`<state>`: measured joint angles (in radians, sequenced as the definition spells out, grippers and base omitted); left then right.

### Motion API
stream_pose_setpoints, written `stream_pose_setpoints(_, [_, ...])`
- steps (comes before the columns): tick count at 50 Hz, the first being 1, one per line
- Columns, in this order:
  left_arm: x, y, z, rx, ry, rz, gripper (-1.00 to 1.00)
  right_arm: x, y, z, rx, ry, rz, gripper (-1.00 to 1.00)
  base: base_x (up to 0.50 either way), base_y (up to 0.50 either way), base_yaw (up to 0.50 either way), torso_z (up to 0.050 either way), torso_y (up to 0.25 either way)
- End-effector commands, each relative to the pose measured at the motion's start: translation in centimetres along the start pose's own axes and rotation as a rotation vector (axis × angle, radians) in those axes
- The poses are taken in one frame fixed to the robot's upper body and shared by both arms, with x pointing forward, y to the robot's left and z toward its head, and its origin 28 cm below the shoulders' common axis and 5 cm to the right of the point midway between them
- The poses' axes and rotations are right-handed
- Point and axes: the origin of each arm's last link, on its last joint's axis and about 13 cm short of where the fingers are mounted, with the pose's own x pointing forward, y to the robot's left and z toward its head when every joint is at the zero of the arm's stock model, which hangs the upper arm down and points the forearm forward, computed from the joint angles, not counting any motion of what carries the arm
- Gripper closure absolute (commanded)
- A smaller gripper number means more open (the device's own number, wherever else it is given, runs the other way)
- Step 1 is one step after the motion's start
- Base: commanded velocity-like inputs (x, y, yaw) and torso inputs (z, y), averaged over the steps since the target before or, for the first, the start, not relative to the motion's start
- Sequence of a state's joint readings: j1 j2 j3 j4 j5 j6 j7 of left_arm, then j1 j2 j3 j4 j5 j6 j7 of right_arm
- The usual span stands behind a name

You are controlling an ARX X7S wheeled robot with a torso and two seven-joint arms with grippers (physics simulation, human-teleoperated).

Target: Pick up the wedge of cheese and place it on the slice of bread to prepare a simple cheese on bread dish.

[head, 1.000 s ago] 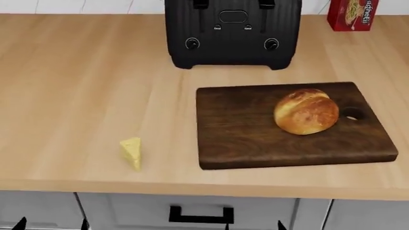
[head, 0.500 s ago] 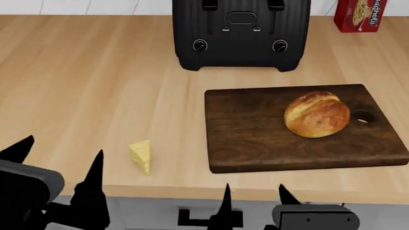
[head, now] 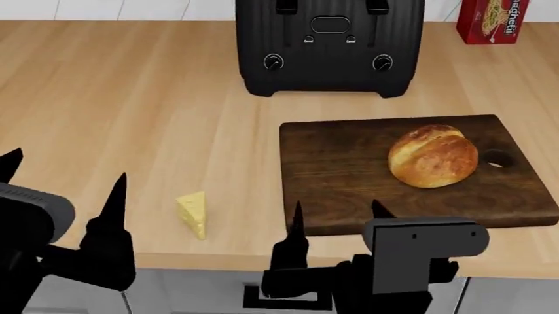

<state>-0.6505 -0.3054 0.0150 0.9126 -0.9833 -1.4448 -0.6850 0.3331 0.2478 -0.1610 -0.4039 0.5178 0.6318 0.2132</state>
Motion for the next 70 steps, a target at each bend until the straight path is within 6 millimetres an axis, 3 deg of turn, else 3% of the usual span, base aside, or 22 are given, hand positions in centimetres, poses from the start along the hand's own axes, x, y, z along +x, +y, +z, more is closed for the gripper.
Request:
stream_pose_setpoints(1, [1.4, 1.9, -1.4, -0.199, 0.059, 0.230, -1.00, 1.7, 0.2, -1.1, -0.022, 0.022, -0.003, -1.00, 0.00, 0.00, 0.00, 0.000, 0.000])
stream_pose_setpoints(4, [1.2, 2.6, -1.3, -0.232, 0.006, 0.410, -1.00, 2.2, 0.2, -1.2, -0.019, 0.022, 0.005, -1.00, 0.00, 0.00, 0.00, 0.000, 0.000])
stream_pose_setpoints(7, [1.2, 2.7, -1.2, -0.230, -0.010, 0.458, -1.00, 2.6, 0.2, -1.4, -0.007, 0.035, 0.020, -1.00, 0.00, 0.00, 0.00, 0.000, 0.000])
stream_pose_setpoints(20, [1.3, 2.5, -1.1, -0.237, -0.015, 0.444, -1.00, 2.9, 0.5, -0.5, -0.014, 0.041, 0.054, -1.00, 0.01, 0.00, 0.00, 0.000, 0.000])
stream_pose_setpoints(70, [1.4, 2.6, -1.2, -0.256, -0.013, 0.425, -1.00, 1.5, 0.4, -1.0, 0.015, 0.084, 0.097, -1.00, 0.16, 0.00, 0.00, 0.000, 0.000])
